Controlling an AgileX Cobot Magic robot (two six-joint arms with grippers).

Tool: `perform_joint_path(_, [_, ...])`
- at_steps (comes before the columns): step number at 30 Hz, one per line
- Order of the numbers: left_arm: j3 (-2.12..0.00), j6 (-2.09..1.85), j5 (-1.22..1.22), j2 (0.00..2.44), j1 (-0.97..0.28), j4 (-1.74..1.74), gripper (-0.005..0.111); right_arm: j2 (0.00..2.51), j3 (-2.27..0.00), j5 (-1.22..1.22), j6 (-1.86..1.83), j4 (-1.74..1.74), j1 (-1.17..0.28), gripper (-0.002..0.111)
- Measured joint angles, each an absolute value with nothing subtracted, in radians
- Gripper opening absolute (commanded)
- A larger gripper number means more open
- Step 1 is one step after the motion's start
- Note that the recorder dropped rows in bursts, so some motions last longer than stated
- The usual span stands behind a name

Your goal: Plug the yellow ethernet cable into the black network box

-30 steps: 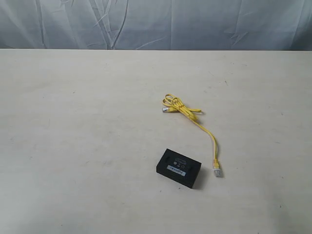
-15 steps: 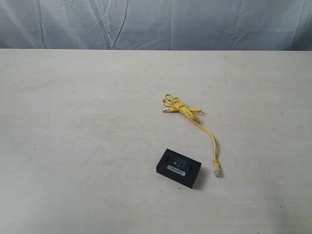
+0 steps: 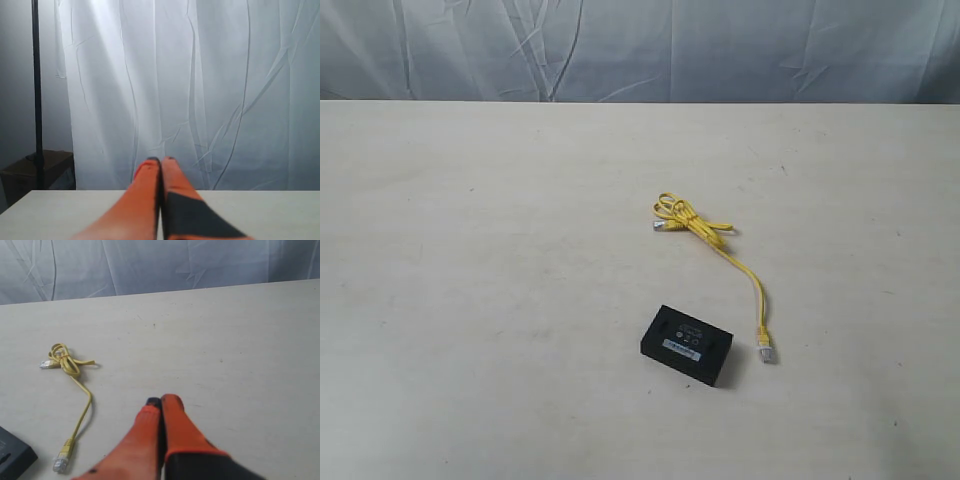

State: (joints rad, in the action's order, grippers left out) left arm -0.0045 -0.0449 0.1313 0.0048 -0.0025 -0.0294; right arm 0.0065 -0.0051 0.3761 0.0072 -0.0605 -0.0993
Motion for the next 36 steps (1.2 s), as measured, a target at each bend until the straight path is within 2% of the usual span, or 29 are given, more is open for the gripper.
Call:
perform_joint_path(5, [-0.021, -0.045, 0.1, 0.005, -0.002, -0.056, 0.0, 0.007, -0.005, 0.374, 0.007, -0.061, -0.099, -0.001])
perform_joint_path(12, [-0.181, -0.045, -0.052, 0.08, -0.002, -0.034, 0.0, 0.007, -0.005, 0.374, 0.007, -0.061, -0.099, -0.001])
perform_joint_path(24, [-0.478, -0.12, -0.476, 0.531, -0.002, -0.021, 0.0, 0.007, -0.005, 0.374, 0.007, -0.061, -0.099, -0.001])
perform_joint_path(30, [-0.576, -0.246, -0.589, 0.807, -0.004, -0.156, 0.0, 0.007, -0.005, 0.374, 0.007, -0.061, -0.099, -0.001])
perform_joint_path(36, [-0.63, -0.337, -0.61, 1.056, -0.123, -0.274, 0.0, 0.007, -0.005, 0.374, 0.007, -0.061, -0.099, -0.001])
